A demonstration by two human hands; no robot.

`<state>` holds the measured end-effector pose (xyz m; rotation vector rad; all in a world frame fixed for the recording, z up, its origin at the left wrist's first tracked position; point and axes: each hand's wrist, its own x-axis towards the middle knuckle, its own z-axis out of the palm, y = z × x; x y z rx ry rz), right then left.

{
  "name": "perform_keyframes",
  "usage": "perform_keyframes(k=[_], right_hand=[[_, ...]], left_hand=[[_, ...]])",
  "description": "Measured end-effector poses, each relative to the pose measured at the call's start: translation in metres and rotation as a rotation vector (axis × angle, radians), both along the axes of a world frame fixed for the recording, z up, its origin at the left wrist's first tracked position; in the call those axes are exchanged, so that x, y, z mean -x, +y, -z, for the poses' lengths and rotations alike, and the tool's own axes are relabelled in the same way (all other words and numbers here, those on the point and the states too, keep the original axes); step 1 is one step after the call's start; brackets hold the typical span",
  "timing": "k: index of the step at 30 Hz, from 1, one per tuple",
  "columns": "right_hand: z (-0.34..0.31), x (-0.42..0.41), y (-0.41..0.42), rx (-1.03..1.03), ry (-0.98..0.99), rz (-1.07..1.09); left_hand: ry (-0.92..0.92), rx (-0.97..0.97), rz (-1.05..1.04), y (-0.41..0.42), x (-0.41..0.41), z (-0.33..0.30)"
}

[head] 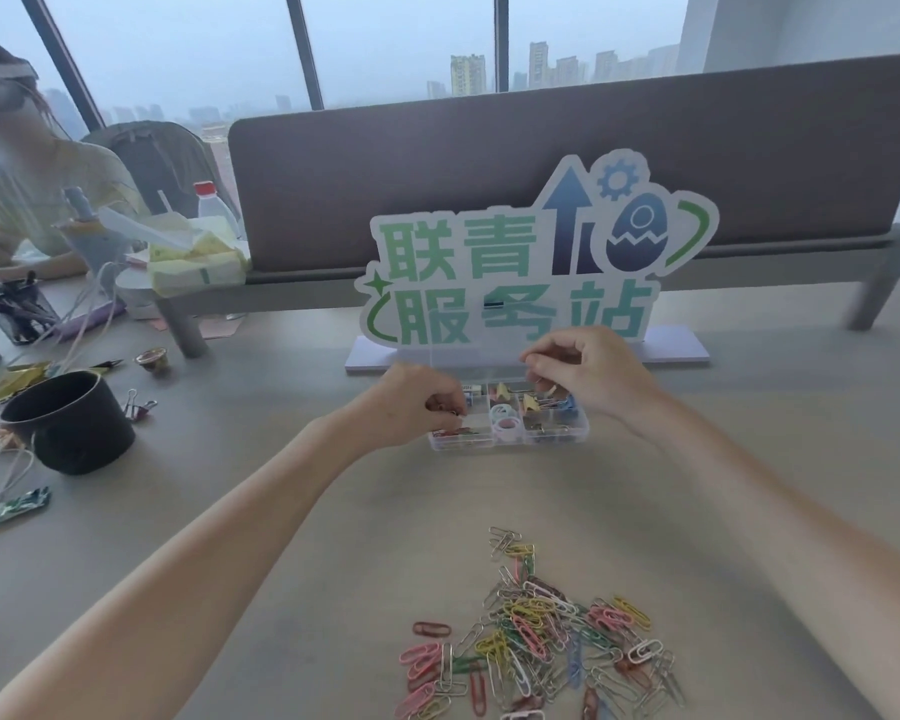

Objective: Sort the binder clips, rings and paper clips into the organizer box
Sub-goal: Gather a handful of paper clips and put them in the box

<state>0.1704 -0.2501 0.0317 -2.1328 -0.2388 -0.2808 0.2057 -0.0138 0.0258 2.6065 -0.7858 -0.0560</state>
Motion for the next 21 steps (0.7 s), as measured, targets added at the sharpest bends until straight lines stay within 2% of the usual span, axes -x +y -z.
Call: perform_keyframes(k=[7,15,21], right_hand=[[0.002,0.000,-0.003,0.008,0.006,0.001],[0.003,0.003,0.003,0.003,0.025,-0.031],[0.004,0.003,0.006,0.017,0.048,-0.047]], left_hand=[[-0.056,0.009,0.058,-0.004,-0.002,0.008],[-0.112,0.107,0.062,-0.001,0.002,0.014],[-0.088,0.245,-0.028,0.002,0.006,0.017]])
